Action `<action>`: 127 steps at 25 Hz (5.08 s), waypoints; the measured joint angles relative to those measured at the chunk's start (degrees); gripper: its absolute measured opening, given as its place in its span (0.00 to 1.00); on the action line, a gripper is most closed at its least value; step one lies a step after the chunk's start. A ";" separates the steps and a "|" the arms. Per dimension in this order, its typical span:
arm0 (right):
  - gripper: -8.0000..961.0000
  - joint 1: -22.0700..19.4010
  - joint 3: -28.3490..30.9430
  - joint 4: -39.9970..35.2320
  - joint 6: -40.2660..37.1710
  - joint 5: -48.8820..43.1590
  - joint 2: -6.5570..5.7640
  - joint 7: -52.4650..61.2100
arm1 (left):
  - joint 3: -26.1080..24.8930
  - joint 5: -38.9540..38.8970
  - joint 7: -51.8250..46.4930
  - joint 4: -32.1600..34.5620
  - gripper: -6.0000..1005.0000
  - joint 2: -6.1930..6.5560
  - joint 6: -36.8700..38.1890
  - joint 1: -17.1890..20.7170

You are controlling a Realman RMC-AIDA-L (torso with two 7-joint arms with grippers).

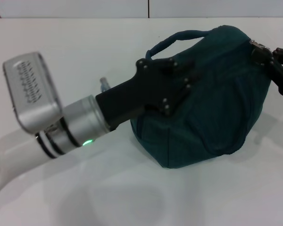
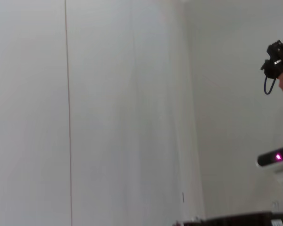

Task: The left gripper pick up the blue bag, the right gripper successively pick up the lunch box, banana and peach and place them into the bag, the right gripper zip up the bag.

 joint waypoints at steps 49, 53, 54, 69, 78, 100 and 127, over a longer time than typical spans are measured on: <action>0.03 0.24 0.09 0.00 -0.60 -0.20 -0.60 2.41 | 7.73 -4.75 12.23 4.01 0.05 0.08 -15.96 -5.40; 0.03 -0.42 0.39 0.00 -0.61 -0.03 -0.95 2.85 | 7.63 -4.74 13.12 4.01 0.05 0.24 -15.45 -5.15; 0.03 -0.49 0.43 0.00 -0.55 -0.02 -0.99 2.93 | 7.59 -4.73 13.15 4.00 0.05 0.27 -15.45 -5.12; 0.03 -1.94 4.98 2.57 2.81 -0.15 -1.63 3.15 | 6.27 -4.69 13.22 3.93 0.06 0.42 -16.59 -4.01; 0.09 -1.45 4.53 2.96 12.65 -3.99 -2.50 6.88 | 4.40 -4.67 12.92 3.85 0.07 0.42 -16.66 -4.21; 0.48 -1.99 8.17 1.48 11.89 -1.54 -0.82 2.71 | 6.23 -16.68 9.01 -0.68 0.41 0.36 -7.41 -2.82; 0.75 0.62 2.39 -4.55 -16.49 -13.09 -0.69 -3.65 | 4.35 -13.97 4.98 -14.78 0.87 1.12 21.60 1.24</action>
